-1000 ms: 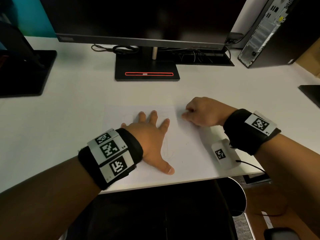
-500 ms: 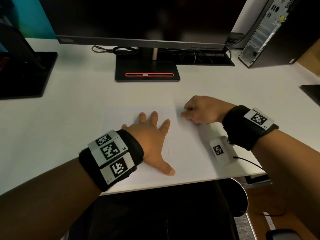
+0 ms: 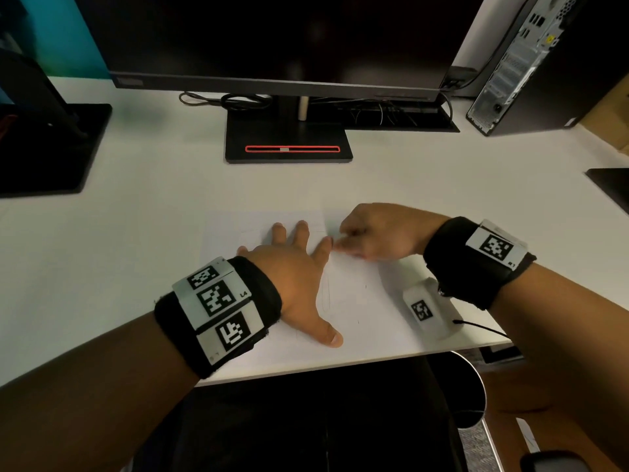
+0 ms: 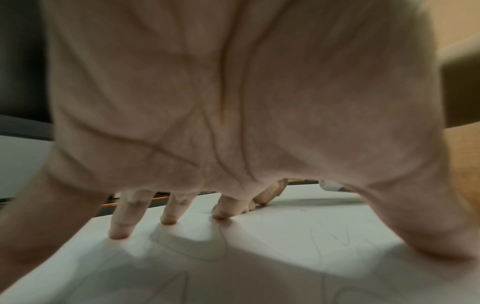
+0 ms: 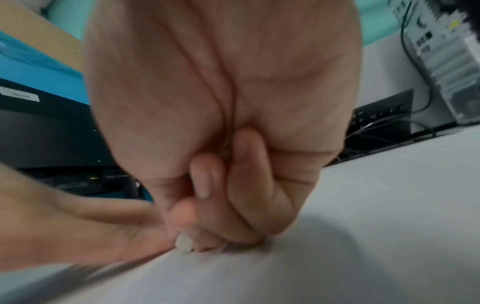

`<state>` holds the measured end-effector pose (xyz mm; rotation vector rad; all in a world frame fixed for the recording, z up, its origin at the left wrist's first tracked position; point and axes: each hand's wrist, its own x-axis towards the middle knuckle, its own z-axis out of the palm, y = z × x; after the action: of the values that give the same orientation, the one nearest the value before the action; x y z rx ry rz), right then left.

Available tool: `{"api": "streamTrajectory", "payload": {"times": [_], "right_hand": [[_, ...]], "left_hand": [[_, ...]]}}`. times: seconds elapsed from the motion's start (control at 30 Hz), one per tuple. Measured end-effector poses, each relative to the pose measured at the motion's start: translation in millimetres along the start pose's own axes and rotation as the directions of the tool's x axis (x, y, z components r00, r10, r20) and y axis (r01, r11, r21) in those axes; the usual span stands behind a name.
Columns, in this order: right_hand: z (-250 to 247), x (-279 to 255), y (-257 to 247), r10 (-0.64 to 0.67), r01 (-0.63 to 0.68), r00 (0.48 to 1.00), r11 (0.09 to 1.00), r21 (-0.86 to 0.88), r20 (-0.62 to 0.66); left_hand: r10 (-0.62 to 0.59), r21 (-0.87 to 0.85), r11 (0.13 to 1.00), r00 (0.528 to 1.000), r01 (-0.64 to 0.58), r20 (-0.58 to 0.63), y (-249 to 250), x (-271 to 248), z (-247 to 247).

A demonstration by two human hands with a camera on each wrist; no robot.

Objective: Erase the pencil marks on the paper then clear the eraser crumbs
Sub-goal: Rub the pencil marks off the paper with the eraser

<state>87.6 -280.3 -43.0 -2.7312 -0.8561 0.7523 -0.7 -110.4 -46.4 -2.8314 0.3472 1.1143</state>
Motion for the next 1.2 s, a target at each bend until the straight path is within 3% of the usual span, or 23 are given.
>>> {"api": "streamTrajectory", "payload": {"times": [0.07,0.2,0.3,0.37,0.5,0.6,0.73,0.83,0.93,1.07,1.13,1.2], "right_hand": [[-1.8,0.9,2.3,0.028,-0.029,0.999,0.998,0.061,0.018],[-4.1,5.0,2.4,0.067,-0.07,0.988,0.997,-0.021,-0.139],[2.2,0.3,-5.2,-0.023,0.023,1.0,0.999,-0.036,-0.005],[-2.0,-2.7,-3.7,0.016,-0.017,0.998,1.0,0.023,0.066],[-9.7,-1.1,-1.2,0.061,-0.064,0.996,0.997,-0.047,-0.059],[-0.6,-4.6,-7.6,-0.031,0.031,0.999,0.998,-0.059,0.009],[-9.8,-5.1,0.8,0.066,-0.068,0.997,0.996,0.049,0.033],[-7.5,-4.5,-3.0,0.038,-0.039,0.999,0.998,-0.044,-0.01],[-0.9,-7.2,-5.5,-0.016,0.019,0.999,0.998,-0.068,0.044],[-12.5,0.1,12.3,0.124,-0.125,0.99,0.992,-0.002,-0.067],[-10.5,3.4,11.8,0.111,-0.115,0.986,0.993,-0.023,-0.127],[-5.1,3.2,6.4,0.041,-0.047,0.994,0.997,-0.059,-0.098]], "left_hand": [[-0.002,0.003,1.0,1.0,0.002,0.002,0.0,0.5,-1.0],[-0.015,0.003,1.0,1.0,0.015,0.004,0.0,-0.8,-0.5],[-0.016,0.003,1.0,1.0,0.016,0.01,-0.3,-1.3,0.4],[-0.015,0.009,1.0,1.0,0.015,0.013,0.0,-1.1,-0.7],[-0.016,0.009,1.0,1.0,0.016,0.009,-0.2,-1.1,-0.6],[-0.008,0.006,1.0,1.0,0.008,0.01,-0.7,-1.0,-0.4],[-0.007,0.003,1.0,1.0,0.007,0.005,-0.9,-1.3,-0.1],[-0.01,0.007,1.0,1.0,0.01,0.007,-1.2,-1.8,0.2],[-0.009,0.006,1.0,1.0,0.009,0.012,-0.6,-1.7,-0.3],[-0.013,0.006,1.0,1.0,0.013,0.01,0.1,-2.4,-0.8],[-0.014,0.003,1.0,1.0,0.014,0.011,-0.1,-2.7,-0.3],[-0.014,0.002,1.0,1.0,0.014,0.013,0.1,-2.3,-0.1]]}}
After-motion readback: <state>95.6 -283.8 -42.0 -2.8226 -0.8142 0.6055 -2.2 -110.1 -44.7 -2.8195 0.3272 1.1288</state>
